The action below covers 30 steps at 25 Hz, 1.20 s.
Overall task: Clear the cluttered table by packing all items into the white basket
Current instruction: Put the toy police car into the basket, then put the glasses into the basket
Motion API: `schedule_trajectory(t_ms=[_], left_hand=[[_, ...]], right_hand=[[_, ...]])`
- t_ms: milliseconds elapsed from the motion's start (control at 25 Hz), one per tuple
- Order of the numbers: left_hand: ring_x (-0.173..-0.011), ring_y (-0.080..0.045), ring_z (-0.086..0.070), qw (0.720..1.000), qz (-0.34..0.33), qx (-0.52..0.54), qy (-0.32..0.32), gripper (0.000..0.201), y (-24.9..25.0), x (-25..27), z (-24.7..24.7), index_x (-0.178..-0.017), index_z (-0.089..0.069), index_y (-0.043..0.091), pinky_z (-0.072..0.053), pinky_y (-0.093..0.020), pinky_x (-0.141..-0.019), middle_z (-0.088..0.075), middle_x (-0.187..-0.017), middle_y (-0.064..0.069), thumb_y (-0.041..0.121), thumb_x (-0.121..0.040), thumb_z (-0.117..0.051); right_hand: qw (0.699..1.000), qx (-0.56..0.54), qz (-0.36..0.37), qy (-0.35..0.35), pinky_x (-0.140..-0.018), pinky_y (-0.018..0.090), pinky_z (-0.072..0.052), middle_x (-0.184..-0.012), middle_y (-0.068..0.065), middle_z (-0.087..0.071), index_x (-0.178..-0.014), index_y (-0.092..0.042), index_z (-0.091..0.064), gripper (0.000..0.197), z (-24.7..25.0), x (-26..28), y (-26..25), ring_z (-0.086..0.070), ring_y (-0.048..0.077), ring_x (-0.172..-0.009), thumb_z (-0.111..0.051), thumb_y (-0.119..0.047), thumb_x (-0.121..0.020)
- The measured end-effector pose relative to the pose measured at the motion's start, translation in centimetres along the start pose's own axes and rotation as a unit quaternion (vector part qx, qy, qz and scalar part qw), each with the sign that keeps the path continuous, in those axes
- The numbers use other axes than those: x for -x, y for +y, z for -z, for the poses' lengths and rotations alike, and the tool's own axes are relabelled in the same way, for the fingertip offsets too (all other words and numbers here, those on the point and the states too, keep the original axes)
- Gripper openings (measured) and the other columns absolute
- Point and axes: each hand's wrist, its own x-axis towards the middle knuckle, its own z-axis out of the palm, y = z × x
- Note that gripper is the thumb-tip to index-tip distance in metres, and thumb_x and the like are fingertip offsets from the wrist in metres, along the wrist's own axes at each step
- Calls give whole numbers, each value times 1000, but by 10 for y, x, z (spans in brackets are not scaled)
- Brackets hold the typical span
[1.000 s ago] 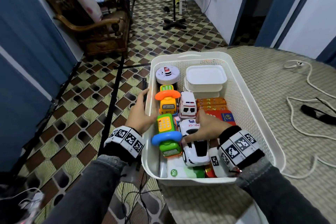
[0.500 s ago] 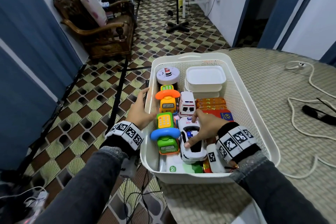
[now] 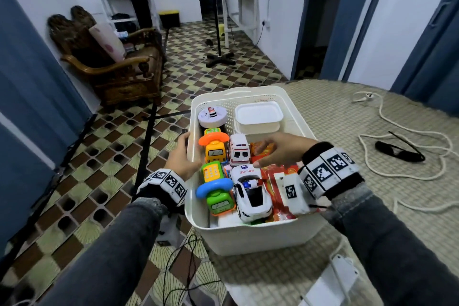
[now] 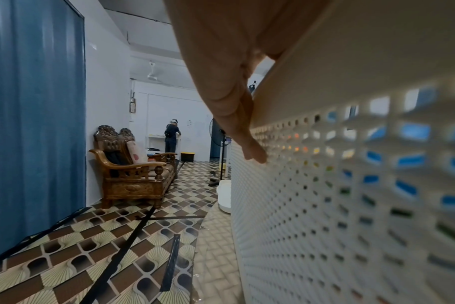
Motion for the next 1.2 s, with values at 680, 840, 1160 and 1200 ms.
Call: schedule_trajectory(t_ms=[680,840,1160,1200], left_hand=[[-105,-12,-56,940,-323,25,-104,35,143,152,-76,-117,-61,13,-43,-20,-90,-62,-114,3,26,-84,-60],[-118,-16,-51,920,-339,9,-197,39,174,184,-153,-122,-58,16,-38,-31,-101,-60,-124,0,29,-85,-56],[-125,-13,-46,920,-286,-30,-266,38,229,239,-280,-128,-52,20,-36,-28,-100,-52,-134,3,25,-90,-58],[-127,-13,-45,922,-279,-28,-266,39,233,246,-292,-129,-51,20,-36,-28,-101,-52,-135,3,25,-91,-58]], right_hand=[[910,-236,-22,340,-65,23,-45,-93,4,-67,-96,-21,-65,13,-54,169,136,-57,9,-70,-65,-12,-87],[906,-243,-88,335,-62,18,-42,-89,3,-66,-95,-20,-65,11,-71,220,202,-59,11,-74,-63,-11,-88],[907,-290,-162,259,-63,27,-48,-83,3,-66,-101,-16,-66,13,-82,312,320,-64,16,-75,-59,-12,-90],[905,-298,-165,255,-64,28,-48,-82,3,-65,-102,-15,-66,14,-81,317,331,-64,17,-76,-59,-12,-90]])
